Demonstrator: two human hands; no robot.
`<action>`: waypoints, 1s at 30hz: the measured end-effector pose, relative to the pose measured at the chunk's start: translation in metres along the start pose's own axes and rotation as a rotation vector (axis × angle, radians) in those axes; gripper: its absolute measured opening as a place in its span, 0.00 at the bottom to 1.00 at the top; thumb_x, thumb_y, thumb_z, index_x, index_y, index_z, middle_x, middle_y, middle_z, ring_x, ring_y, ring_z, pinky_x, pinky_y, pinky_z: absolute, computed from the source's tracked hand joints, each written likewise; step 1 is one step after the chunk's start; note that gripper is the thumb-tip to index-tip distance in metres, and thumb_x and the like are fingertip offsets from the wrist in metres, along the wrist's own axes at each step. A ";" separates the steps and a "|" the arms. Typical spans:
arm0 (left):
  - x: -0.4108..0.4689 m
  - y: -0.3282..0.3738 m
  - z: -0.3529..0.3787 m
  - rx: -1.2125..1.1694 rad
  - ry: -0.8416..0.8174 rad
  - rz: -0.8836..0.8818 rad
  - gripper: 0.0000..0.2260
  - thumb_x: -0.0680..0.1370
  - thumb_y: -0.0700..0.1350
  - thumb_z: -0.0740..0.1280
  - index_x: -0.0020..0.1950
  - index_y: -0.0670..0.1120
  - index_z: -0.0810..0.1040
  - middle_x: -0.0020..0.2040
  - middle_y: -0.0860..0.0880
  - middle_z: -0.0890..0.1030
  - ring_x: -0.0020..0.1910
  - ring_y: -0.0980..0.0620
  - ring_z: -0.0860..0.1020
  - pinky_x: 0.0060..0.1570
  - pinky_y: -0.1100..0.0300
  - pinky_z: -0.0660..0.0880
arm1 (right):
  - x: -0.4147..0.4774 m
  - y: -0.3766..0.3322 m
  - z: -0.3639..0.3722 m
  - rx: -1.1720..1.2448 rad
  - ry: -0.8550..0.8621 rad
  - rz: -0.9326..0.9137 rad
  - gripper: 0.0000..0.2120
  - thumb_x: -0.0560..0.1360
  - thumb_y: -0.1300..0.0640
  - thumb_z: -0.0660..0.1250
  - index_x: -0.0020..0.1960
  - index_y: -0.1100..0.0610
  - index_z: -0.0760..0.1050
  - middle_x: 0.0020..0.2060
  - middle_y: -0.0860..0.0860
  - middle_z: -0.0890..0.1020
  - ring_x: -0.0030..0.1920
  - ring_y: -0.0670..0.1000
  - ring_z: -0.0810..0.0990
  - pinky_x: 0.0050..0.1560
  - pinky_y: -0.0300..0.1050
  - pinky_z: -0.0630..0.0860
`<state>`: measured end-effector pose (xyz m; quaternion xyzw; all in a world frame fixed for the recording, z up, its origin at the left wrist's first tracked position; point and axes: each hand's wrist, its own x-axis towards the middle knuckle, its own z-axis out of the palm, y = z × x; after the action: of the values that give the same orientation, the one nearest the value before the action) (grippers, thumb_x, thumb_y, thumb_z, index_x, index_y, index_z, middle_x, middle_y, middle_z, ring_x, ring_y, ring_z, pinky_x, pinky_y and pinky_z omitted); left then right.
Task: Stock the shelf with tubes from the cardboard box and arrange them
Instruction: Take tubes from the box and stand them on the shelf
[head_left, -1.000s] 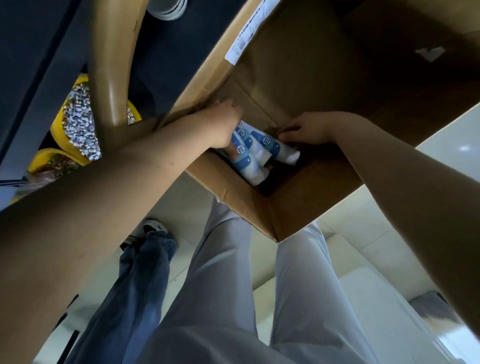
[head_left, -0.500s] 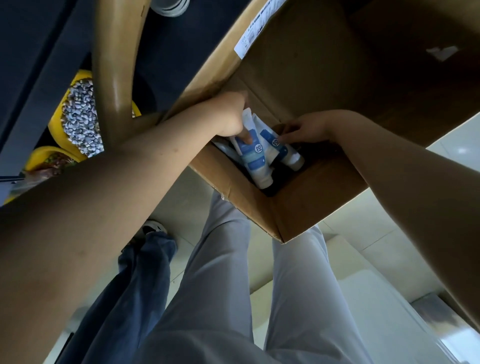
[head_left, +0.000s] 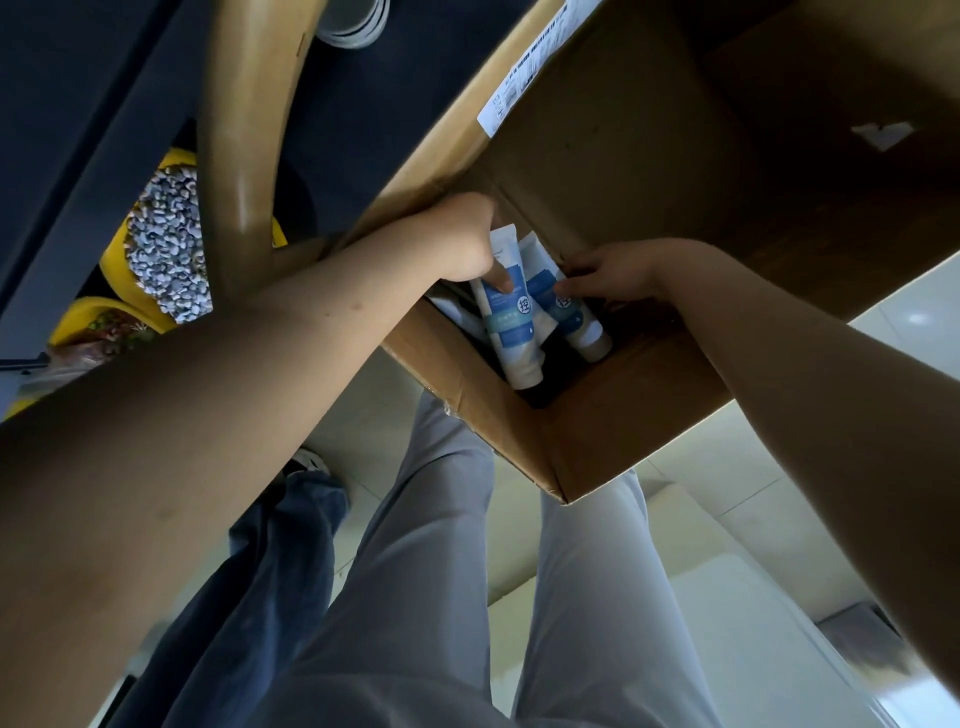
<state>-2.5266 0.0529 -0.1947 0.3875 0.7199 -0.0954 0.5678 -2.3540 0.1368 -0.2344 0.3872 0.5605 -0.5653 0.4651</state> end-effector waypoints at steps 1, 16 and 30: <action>0.001 0.000 -0.001 -0.037 0.005 -0.003 0.24 0.69 0.51 0.76 0.61 0.45 0.73 0.52 0.48 0.77 0.47 0.48 0.76 0.42 0.57 0.72 | -0.002 0.000 -0.001 0.018 0.034 -0.012 0.20 0.79 0.49 0.61 0.70 0.53 0.68 0.64 0.53 0.76 0.60 0.52 0.75 0.62 0.47 0.70; -0.119 0.033 -0.020 -0.423 0.378 0.210 0.09 0.72 0.45 0.73 0.51 0.45 0.80 0.42 0.53 0.80 0.37 0.61 0.74 0.36 0.72 0.67 | -0.166 0.000 -0.037 0.458 0.462 -0.408 0.16 0.80 0.54 0.60 0.68 0.53 0.69 0.60 0.53 0.78 0.59 0.51 0.78 0.62 0.51 0.74; -0.417 0.092 -0.080 -0.719 1.105 0.433 0.06 0.71 0.41 0.73 0.43 0.51 0.80 0.42 0.52 0.82 0.41 0.55 0.77 0.46 0.56 0.74 | -0.452 -0.111 -0.006 0.074 0.745 -0.983 0.10 0.81 0.57 0.59 0.62 0.54 0.71 0.54 0.49 0.80 0.54 0.49 0.79 0.54 0.45 0.76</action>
<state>-2.5017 -0.0261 0.2315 0.3018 0.7970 0.4759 0.2172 -2.3405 0.1774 0.2291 0.2711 0.7781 -0.5593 -0.0907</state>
